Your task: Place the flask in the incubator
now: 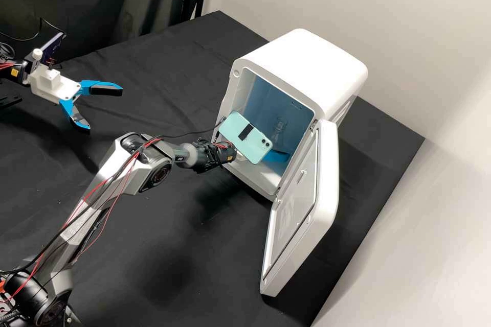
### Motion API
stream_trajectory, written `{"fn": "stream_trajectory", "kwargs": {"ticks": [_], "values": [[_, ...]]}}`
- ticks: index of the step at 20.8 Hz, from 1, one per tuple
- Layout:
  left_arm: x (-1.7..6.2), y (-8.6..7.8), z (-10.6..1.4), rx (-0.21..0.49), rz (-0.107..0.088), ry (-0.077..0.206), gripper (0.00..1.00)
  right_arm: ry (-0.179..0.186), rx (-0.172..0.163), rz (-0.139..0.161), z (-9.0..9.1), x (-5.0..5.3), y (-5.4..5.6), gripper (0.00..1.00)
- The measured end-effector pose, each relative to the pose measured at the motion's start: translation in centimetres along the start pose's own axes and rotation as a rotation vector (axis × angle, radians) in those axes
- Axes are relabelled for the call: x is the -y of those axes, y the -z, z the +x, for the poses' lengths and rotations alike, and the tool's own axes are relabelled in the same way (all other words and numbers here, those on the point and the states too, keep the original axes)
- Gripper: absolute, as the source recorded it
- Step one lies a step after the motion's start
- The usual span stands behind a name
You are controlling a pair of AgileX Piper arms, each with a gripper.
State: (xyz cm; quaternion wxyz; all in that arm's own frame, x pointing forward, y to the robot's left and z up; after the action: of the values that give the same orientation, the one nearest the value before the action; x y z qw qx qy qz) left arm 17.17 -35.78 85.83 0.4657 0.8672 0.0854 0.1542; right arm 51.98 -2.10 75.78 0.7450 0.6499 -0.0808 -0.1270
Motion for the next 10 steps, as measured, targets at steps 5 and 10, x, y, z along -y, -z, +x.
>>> {"fn": "stream_trajectory", "kwargs": {"ticks": [5,10], "values": [[-0.07,-0.04,-0.02,0.002,0.002,-0.003,1.0,0.0,-0.007,-0.008,-0.14,0.26,-0.2,1.0],[-0.19,-0.29,-0.05,0.015,0.005,-0.01,1.0,0.0,-0.014,0.002,-0.19,0.33,-0.21,1.0]]}}
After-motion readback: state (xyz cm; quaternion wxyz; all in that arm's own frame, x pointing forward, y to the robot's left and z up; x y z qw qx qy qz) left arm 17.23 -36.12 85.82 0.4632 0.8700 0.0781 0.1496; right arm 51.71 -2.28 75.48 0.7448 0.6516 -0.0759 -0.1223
